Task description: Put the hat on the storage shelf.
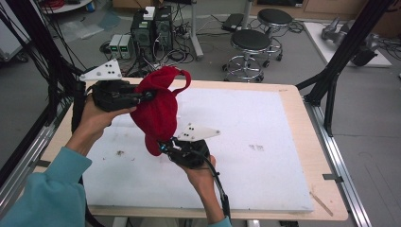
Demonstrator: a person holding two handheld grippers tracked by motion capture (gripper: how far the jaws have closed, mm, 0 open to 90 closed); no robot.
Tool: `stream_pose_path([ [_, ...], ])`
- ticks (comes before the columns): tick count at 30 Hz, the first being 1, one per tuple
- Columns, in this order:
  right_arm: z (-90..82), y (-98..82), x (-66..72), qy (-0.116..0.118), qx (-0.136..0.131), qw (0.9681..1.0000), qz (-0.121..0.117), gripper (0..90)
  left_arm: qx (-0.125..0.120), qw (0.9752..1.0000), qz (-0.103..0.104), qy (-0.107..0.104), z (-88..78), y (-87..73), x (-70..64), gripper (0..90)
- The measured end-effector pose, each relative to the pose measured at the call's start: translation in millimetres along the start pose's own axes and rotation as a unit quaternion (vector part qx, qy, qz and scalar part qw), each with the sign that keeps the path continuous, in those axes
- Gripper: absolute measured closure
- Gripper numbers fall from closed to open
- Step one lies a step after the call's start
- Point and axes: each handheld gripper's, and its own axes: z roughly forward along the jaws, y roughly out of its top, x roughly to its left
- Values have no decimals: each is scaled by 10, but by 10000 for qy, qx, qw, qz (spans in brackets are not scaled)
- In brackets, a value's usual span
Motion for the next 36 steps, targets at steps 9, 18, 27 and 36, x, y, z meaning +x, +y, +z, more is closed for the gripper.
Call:
stream_pose_path([
  [9,-4,13,-2,-41,-20,9999,-113,838,-59,9999,-63,88,-17,-14,17,689],
  [18,-26,27,-79,-260,-70,9996,-122,838,-169,9975,-431,533,-56,-64,64,185],
  [27,-11,56,-187,-591,-93,9980,-187,838,-379,9970,-301,605,-216,-158,107,168],
  [36,14,157,-321,-904,-235,9954,-217,839,-343,9962,-375,712,-376,-422,143,172],
])
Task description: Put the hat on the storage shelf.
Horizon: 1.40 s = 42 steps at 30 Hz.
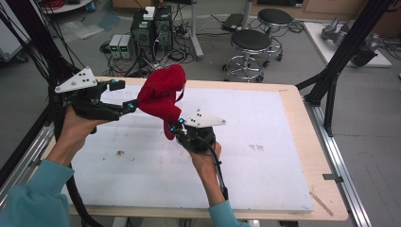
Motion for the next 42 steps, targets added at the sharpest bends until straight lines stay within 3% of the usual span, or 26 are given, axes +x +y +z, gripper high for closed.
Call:
stream_pose_path([
  [4,26,35,-33,-23,-31,10000,48,839,28,10000,-35,15,-20,-38,37,170],
  [7,8,32,-86,53,-184,9995,259,839,-45,9999,-128,28,-53,-45,82,165],
  [10,-7,30,-113,-8,-159,9996,229,838,-61,9999,-140,33,-76,-50,97,160],
  [17,1,26,-137,-38,-153,9996,235,838,-196,9998,-2,-28,-102,-32,72,136],
  [26,14,75,-191,-166,-195,9994,217,838,-93,9999,145,-12,-147,-67,64,133],
  [36,116,168,-326,-390,-255,9988,157,838,56,9999,87,48,-247,-403,71,134],
  [42,209,194,-431,-504,-311,9981,152,837,95,9999,-8,144,-323,-730,55,134],
])
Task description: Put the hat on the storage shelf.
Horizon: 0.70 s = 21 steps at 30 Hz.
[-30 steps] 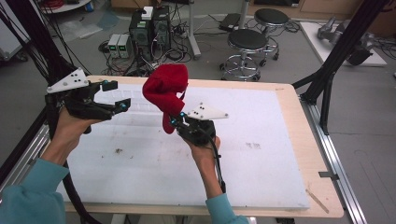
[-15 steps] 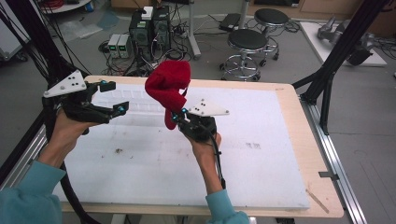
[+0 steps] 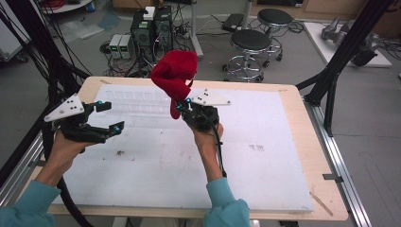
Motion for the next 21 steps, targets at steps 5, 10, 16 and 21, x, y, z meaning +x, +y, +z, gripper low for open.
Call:
stream_pose_path([
  [5,96,14,-48,-107,-19,9999,-80,837,15,9999,-170,3,-32,-255,-37,134],
  [10,201,4,-102,-218,-74,9997,-92,837,49,9995,-281,106,-71,-486,-71,134],
  [16,318,-9,-170,-337,-94,9994,-58,837,-9,9992,-356,200,-113,-716,-130,134],
  [21,416,-10,-224,-363,-107,9993,-48,837,-49,9988,-410,246,-144,-860,-186,134],
])
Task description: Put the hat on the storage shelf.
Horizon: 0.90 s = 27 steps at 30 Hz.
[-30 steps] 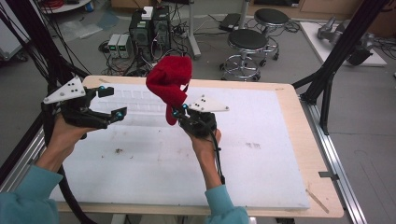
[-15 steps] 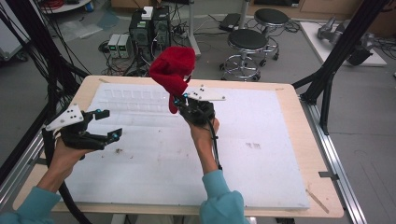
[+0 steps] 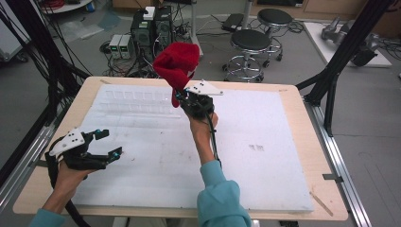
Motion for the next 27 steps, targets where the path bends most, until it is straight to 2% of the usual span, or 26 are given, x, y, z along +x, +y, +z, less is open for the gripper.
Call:
stream_pose_path([
  [6,108,-56,-48,-81,64,9999,-29,837,-12,9999,-122,76,-62,-196,-26,134],
  [10,168,-109,-94,-28,5,10000,-34,836,-64,9998,-150,133,-87,-292,-25,134],
  [14,230,-163,-136,2,66,9999,-107,836,-135,9996,-125,197,-113,-333,-26,134],
  [17,254,-190,-154,23,71,10000,-29,836,-152,9995,-82,265,-119,-367,-22,134],
  [27,300,-206,-111,121,143,9998,-94,835,-174,9994,-95,290,-124,-424,-15,134],
])
